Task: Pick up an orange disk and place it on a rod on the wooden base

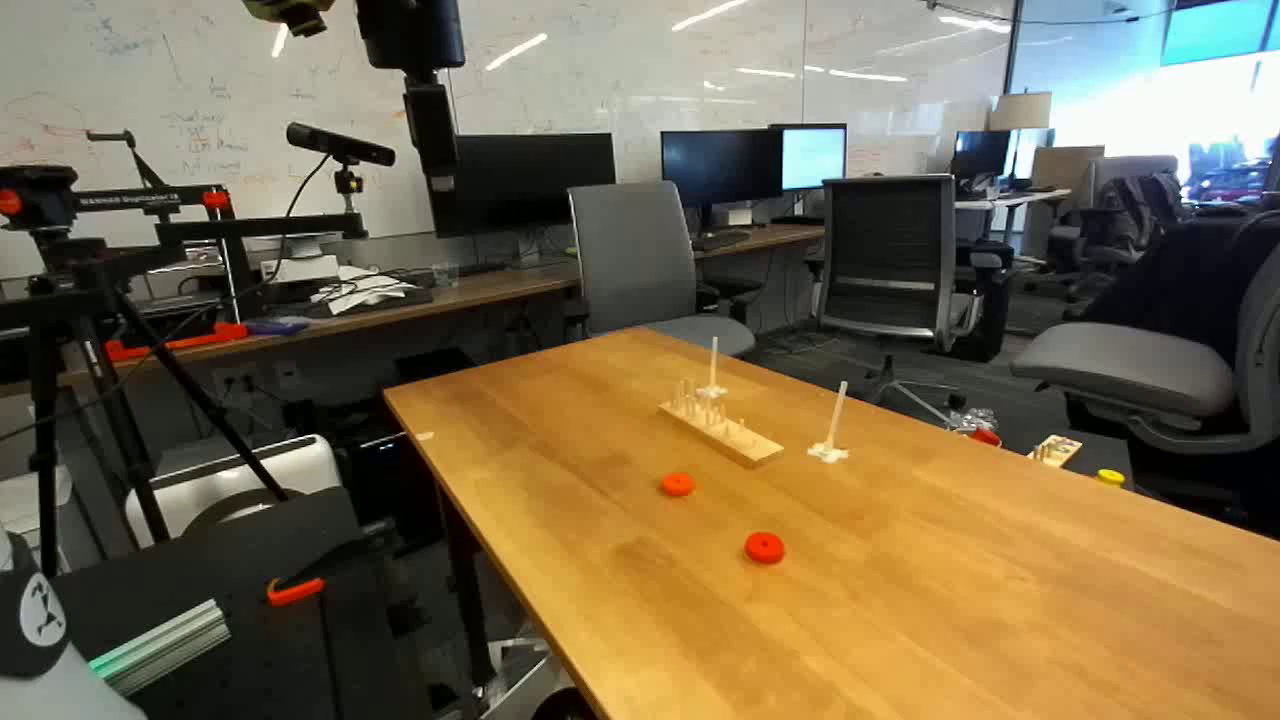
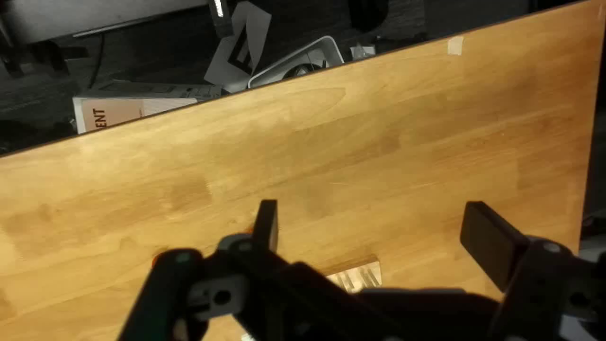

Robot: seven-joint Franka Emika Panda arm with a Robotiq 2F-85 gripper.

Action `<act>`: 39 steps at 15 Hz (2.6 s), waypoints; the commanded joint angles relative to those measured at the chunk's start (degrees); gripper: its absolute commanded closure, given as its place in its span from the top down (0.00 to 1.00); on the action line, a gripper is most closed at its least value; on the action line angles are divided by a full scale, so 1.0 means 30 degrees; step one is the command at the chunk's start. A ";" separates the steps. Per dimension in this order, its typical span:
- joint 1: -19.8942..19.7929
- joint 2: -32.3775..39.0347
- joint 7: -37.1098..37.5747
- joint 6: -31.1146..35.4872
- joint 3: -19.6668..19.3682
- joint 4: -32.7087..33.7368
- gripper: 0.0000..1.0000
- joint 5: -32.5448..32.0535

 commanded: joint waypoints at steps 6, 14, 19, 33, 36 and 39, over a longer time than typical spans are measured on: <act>-0.0056 -0.0036 -0.0026 -0.0065 0.0033 0.0041 1.00 0.0017; -0.0056 -0.0036 -0.0027 -0.0065 0.0033 0.0041 1.00 0.0017; -0.0651 0.2919 0.1429 0.0838 0.0621 0.2472 1.00 -0.0101; -0.3114 1.0441 0.6113 -0.1582 -0.0776 0.7848 1.00 -0.6095; -0.2785 1.0304 0.5551 -0.0449 -0.1201 0.7079 1.00 -0.4977; -0.2748 1.0287 0.5550 -0.0448 -0.1197 0.7081 1.00 -0.4975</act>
